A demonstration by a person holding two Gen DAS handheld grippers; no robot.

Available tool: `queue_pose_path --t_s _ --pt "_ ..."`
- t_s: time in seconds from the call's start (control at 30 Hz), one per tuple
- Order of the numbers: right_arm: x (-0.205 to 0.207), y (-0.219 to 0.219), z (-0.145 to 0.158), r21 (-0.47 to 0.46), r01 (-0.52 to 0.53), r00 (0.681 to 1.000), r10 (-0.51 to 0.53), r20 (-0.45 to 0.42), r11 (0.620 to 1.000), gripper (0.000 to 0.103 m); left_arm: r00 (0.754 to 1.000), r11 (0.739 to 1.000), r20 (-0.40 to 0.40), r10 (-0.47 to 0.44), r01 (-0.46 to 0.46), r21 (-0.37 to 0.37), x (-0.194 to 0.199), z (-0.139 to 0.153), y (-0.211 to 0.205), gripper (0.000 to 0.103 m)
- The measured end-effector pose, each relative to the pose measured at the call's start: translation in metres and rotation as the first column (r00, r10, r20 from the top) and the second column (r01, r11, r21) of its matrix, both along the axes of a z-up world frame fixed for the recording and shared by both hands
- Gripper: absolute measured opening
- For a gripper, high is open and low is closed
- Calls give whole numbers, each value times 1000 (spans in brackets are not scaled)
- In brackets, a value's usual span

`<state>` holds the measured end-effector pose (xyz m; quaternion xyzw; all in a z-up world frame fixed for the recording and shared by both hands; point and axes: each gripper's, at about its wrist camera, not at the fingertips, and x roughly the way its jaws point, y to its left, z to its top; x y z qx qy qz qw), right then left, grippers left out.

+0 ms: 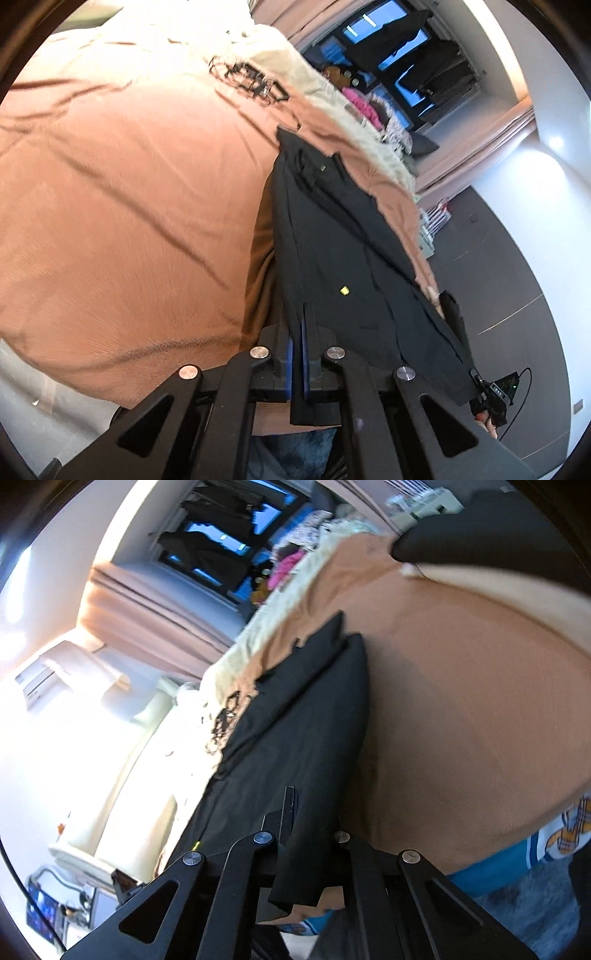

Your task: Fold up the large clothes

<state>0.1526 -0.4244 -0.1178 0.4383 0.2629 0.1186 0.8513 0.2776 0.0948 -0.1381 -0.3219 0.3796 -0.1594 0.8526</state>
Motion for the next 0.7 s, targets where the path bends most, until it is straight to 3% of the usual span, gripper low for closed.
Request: queue_pose_path --t_s 0.37,0.7 --pt "-31 22 78 -99 -53 990 65 126 994 4 989 1000 145 -2 0 14 -59 85 18 6" --pt "-74 38 149 -167 -51 958 95 270 985 4 950 1000 314 -2 -8 29 -128 167 30 6"
